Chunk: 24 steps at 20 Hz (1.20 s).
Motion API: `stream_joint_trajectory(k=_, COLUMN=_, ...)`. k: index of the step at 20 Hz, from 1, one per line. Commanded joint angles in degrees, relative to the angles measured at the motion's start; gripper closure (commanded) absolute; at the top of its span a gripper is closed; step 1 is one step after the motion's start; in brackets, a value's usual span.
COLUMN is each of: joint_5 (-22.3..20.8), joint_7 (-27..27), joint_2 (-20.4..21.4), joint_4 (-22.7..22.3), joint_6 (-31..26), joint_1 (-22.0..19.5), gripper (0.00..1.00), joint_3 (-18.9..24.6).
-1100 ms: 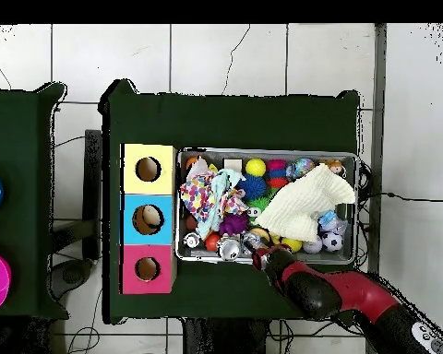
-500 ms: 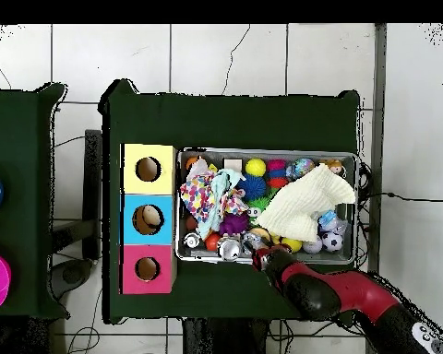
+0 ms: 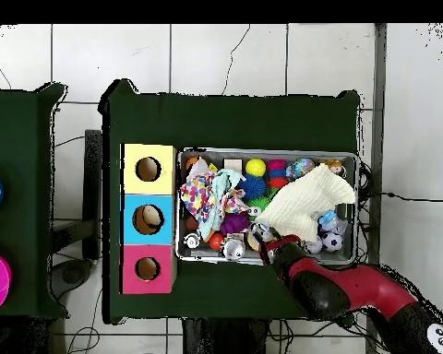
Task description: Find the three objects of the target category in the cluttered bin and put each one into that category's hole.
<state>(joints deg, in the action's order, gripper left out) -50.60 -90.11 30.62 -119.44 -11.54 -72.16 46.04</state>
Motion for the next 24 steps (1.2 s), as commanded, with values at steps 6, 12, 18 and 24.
stream_joint_trajectory(k=6, joint_5=-1.9, joint_7=9.5, joint_2=8.7, joint_4=1.6, joint_6=-5.3, joint_1=0.1, gripper=1.0, joint_3=9.3)
stream_joint_trajectory(k=12, joint_5=5.3, joint_7=10.5, joint_2=8.7, joint_4=-0.4, joint_6=-9.7, joint_1=-2.4, gripper=1.0, joint_3=17.1)
stream_joint_trajectory(k=18, joint_5=10.7, joint_7=8.2, joint_2=9.9, joint_4=-1.4, joint_6=-12.2, joint_1=-2.7, gripper=1.0, joint_3=21.5)
stream_joint_trajectory(k=24, joint_5=7.9, joint_7=7.2, joint_2=9.0, joint_4=-1.1, joint_6=-11.6, joint_1=-1.8, gripper=1.0, joint_3=17.8)
